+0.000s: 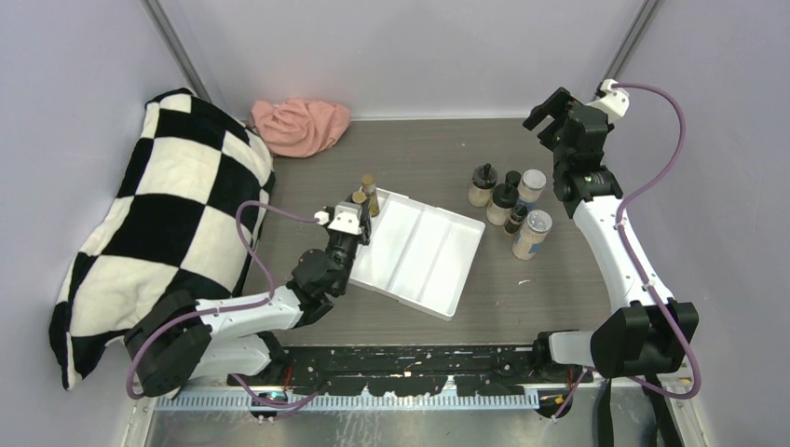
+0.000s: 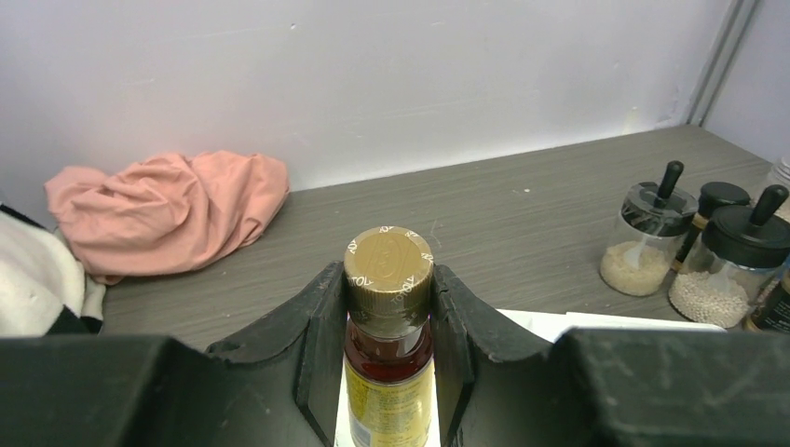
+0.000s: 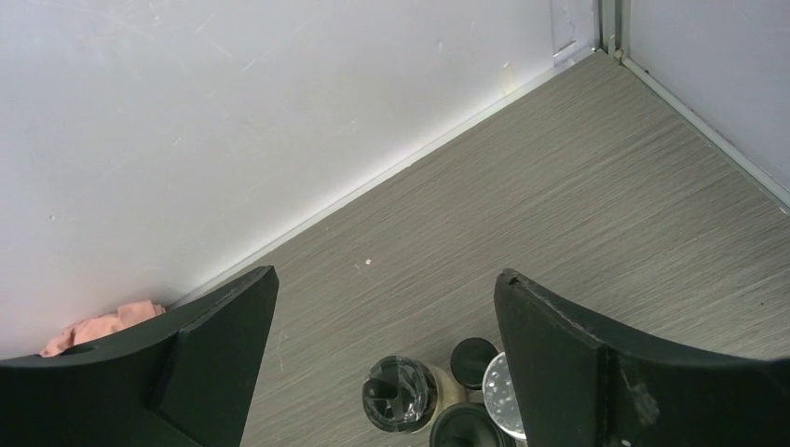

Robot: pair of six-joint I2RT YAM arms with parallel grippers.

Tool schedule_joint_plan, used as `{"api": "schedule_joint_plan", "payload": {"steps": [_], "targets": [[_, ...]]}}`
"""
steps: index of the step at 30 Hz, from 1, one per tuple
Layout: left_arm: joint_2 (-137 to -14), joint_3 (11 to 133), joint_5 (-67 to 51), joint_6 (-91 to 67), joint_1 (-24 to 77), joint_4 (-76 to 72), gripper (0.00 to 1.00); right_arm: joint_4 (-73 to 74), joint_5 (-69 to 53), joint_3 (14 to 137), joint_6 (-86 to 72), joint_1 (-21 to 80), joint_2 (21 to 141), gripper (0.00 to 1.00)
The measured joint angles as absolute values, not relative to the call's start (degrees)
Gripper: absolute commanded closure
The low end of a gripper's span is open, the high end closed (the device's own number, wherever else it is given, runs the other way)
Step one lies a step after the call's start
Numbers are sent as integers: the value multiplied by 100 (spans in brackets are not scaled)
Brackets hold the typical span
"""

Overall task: Organize the condiment bottles
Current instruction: Place the bottle in the storage box.

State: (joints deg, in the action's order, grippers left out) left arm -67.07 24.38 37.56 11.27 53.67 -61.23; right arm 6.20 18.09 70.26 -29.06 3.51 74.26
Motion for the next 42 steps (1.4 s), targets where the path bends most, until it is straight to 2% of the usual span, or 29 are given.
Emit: {"api": "schedule_joint_plan", "payload": {"steps": [22, 42], "targets": [[-7365, 2018, 4646, 1111, 5367, -7332, 100, 478, 1726, 6952, -2930, 351, 7516, 9], [-7988, 1905, 5017, 749, 5100, -7481, 100, 423, 1723, 6908, -2928, 351, 7629, 9]]}}
